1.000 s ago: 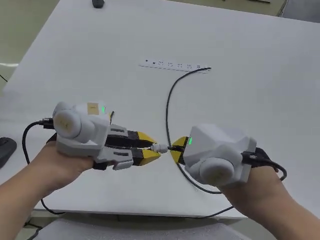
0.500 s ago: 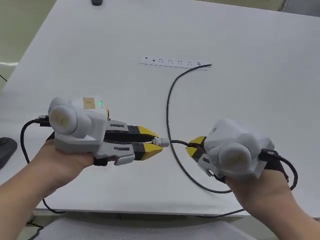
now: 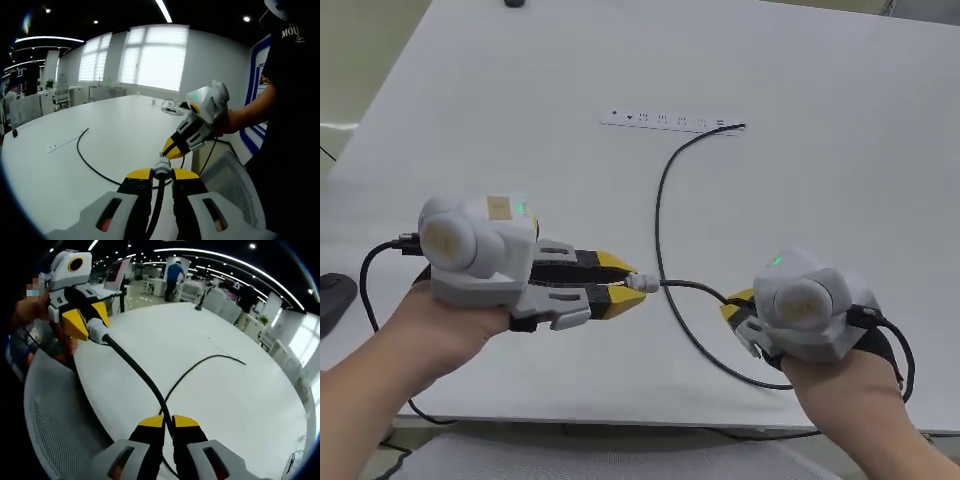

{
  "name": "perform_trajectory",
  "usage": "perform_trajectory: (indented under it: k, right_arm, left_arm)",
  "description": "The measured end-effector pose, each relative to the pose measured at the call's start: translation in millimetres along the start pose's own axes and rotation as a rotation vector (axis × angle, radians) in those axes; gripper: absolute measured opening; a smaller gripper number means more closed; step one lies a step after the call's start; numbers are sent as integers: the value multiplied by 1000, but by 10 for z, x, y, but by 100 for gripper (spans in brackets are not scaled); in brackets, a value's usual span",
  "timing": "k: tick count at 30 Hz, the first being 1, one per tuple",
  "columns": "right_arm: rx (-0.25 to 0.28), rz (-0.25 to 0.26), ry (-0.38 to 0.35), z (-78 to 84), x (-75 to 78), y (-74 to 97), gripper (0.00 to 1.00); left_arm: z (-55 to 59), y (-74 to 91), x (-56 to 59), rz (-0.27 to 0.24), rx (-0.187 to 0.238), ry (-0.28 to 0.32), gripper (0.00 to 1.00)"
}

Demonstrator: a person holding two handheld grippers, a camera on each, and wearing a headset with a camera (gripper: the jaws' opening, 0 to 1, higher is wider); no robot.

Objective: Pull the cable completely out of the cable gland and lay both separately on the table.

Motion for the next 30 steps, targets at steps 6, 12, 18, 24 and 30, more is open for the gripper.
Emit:
perform_trajectory:
  k: [6, 12, 18, 24, 30]
  right_arm:
    - [26, 27, 38, 1, 10, 34, 1]
    - [32, 60, 88, -16, 3, 138, 5]
    - [98, 84, 235, -224, -156, 359, 13]
    - [136, 128, 446, -528, -449, 397, 11]
    - [143, 124, 494, -627, -562, 329, 9]
  left_arm:
    - [7, 5, -18, -2, -8, -5, 15]
    - [54, 1, -40, -2, -25, 5, 15]
    - [70, -12, -23, 2, -31, 1, 15]
    - [55, -24, -12, 4, -38, -6, 15]
    - [31, -25, -3, 7, -37, -11, 15]
Point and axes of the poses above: the centre of the closed fingertips' face, and the gripper's own axes: y roughly backward along the fingers, x roughly to its right, z roughly out of its underside, the point moved 10 cm from there along y, roughly backward along the fingers, and after that the axes turned 12 degrees about -x, right-handed, at the moved point
